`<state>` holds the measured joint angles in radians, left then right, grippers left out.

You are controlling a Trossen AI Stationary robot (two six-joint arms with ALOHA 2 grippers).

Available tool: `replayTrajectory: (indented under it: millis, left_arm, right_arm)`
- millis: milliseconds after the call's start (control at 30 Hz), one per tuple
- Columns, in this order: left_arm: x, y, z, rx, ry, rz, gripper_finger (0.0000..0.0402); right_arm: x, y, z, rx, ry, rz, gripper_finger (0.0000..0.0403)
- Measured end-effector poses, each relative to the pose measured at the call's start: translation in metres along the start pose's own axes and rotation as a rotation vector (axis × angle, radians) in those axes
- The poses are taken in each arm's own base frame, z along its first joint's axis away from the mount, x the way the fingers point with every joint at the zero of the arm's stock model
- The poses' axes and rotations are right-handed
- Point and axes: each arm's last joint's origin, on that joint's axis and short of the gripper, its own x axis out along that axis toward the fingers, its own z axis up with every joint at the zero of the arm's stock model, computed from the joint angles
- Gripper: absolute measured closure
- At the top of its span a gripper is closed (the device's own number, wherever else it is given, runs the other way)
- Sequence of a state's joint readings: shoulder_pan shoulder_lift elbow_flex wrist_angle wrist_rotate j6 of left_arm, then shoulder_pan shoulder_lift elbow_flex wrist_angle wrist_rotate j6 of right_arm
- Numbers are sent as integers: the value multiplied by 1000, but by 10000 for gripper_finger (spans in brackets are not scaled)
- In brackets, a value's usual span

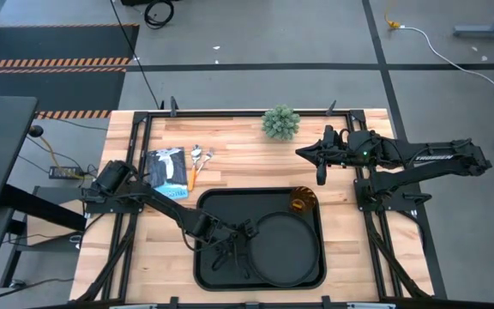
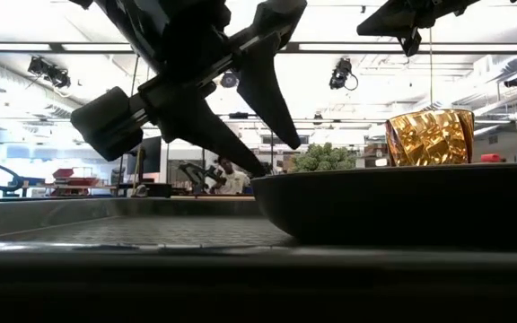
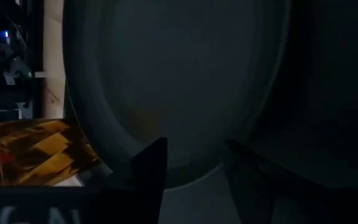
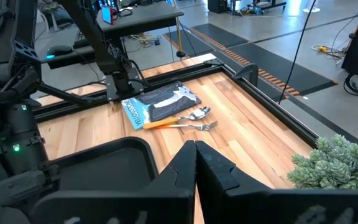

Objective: Pick and place plate/cup/fork/spoon on tray
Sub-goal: Put the orange fork to the left of the black plate on the black tray

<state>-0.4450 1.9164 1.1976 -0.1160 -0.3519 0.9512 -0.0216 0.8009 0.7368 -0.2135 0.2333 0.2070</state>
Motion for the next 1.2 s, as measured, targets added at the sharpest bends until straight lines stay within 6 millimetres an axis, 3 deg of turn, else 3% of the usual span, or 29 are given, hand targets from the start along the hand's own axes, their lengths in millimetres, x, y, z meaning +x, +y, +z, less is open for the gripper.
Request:
replayTrajectory:
  millis: [267,600,800,1200]
  left_arm:
    - [-6,-3,-7,35,91,-39,239]
    - [-42,26,-18,-95,151,82,276]
    - [-55,43,-43,-317,242,130,280]
    - [-48,60,-116,-790,479,135,280]
  right_arm:
    - [0,0,0,-1,4,-1,392]
    - [0,0,-1,-7,8,-1,392]
    - [0,0,-1,-28,14,-3,392]
    - [-1,0,-1,-79,9,-2,392]
